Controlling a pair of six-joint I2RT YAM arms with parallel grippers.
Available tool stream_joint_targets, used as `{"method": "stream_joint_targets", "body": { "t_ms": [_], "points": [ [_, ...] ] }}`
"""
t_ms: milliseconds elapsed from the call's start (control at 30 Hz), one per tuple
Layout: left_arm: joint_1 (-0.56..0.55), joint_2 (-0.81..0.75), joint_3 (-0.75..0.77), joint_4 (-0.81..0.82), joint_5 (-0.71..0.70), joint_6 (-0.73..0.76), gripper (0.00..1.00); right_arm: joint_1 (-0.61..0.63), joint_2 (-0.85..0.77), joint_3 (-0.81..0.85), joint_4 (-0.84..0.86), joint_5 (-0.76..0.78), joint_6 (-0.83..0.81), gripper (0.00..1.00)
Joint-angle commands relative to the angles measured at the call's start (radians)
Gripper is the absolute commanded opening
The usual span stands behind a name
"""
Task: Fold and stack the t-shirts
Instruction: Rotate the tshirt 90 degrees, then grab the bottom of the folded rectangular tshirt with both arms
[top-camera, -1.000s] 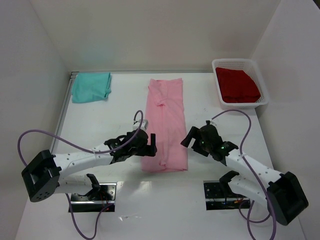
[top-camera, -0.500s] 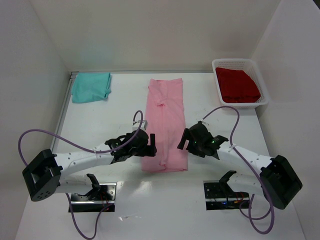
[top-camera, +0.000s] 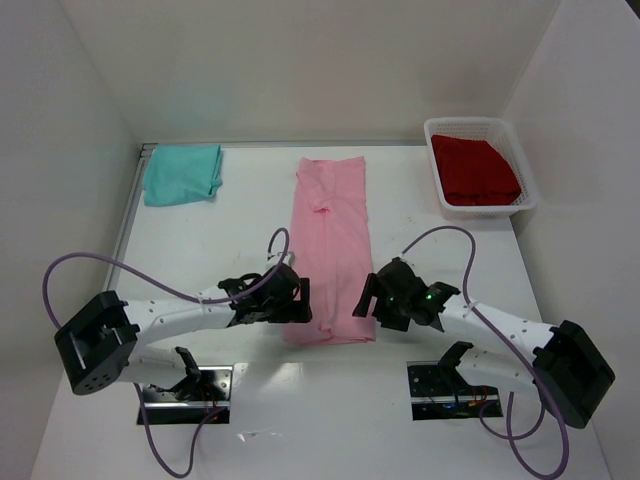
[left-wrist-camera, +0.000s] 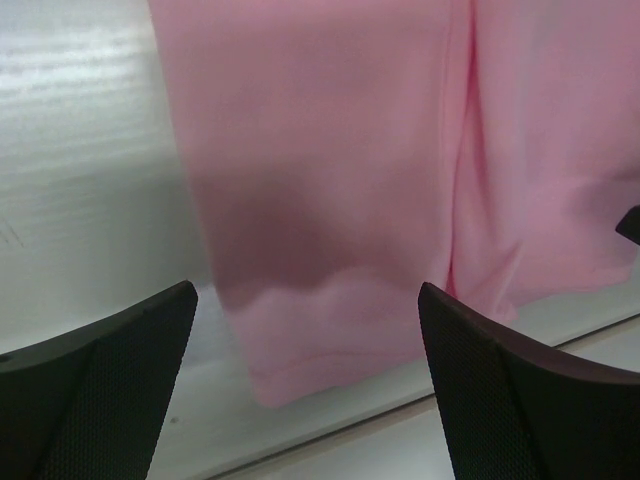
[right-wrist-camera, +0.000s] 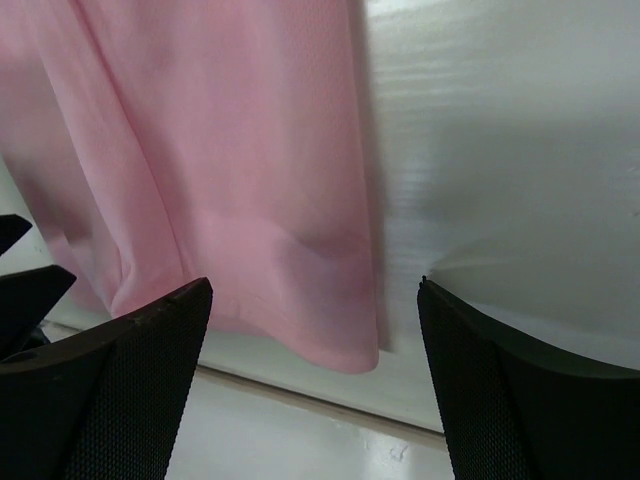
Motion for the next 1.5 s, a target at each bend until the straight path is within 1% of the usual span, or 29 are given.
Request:
{"method": "stream_joint_targets", "body": {
  "t_ms": [0, 67, 100, 200, 267, 333, 400, 500, 700, 733, 967, 1133, 1167, 1300, 1467],
  "points": [
    [-0.002, -0.032, -0.016, -0.072, 0.038, -0.070, 0.99, 0.043, 0.011, -0.007, -0.020, -0.024, 0.029, 0.88],
    [-0.011, -0.082, -0.027, -0.094, 0.038, -0.086, 0.99, 0.063, 0.022, -0.016, -0.020, -0.024, 0.029, 0.88],
    [-0.011, -0.184, -0.085, -0.127, 0.059, -0.136, 0.99, 0.063, 0.040, -0.026, -0.008, -0.024, 0.029, 0.88],
    [-0.011, -0.185, -0.094, -0.128, 0.080, -0.128, 0.99, 0.063, 0.040, -0.026, -0.008, -0.013, 0.029, 0.87],
    [-0.011, -0.163, -0.095, -0.128, 0.097, -0.114, 0.99, 0.063, 0.052, -0.026, -0.008, -0.004, 0.029, 0.86],
    [-0.020, -0.107, -0.082, -0.128, 0.125, -0.102, 0.99, 0.063, 0.066, -0.026, -0.008, -0.004, 0.018, 0.81],
    [-0.032, -0.061, -0.073, -0.128, 0.125, -0.092, 0.99, 0.063, 0.075, -0.026, -0.008, -0.016, 0.018, 0.80],
    [-0.032, -0.035, -0.073, -0.128, 0.136, -0.083, 0.99, 0.063, 0.075, -0.026, -0.017, -0.027, 0.018, 0.78],
    [-0.032, -0.017, -0.073, -0.119, 0.136, -0.083, 0.99, 0.092, 0.066, -0.026, -0.046, -0.059, 0.040, 0.75],
    [-0.032, -0.017, -0.073, -0.119, 0.136, -0.083, 0.97, 0.092, 0.066, -0.026, -0.057, -0.068, 0.040, 0.75],
    [-0.041, 0.014, -0.064, -0.119, 0.136, -0.083, 0.95, 0.190, 0.066, -0.026, -0.089, -0.068, 0.121, 0.74],
    [-0.042, 0.034, -0.064, -0.119, 0.136, -0.083, 0.91, 0.190, 0.089, -0.026, -0.089, -0.057, 0.130, 0.74],
    [-0.042, 0.043, -0.064, -0.119, 0.136, -0.083, 0.90, 0.190, 0.109, -0.014, -0.089, -0.057, 0.130, 0.71],
    [-0.042, 0.043, -0.055, -0.129, 0.136, -0.083, 0.84, 0.190, 0.120, -0.004, -0.089, -0.048, 0.130, 0.70],
    [-0.042, 0.025, -0.055, -0.152, 0.116, -0.092, 0.84, 0.190, 0.081, 0.017, -0.129, -0.004, 0.176, 0.69]
  ]
}}
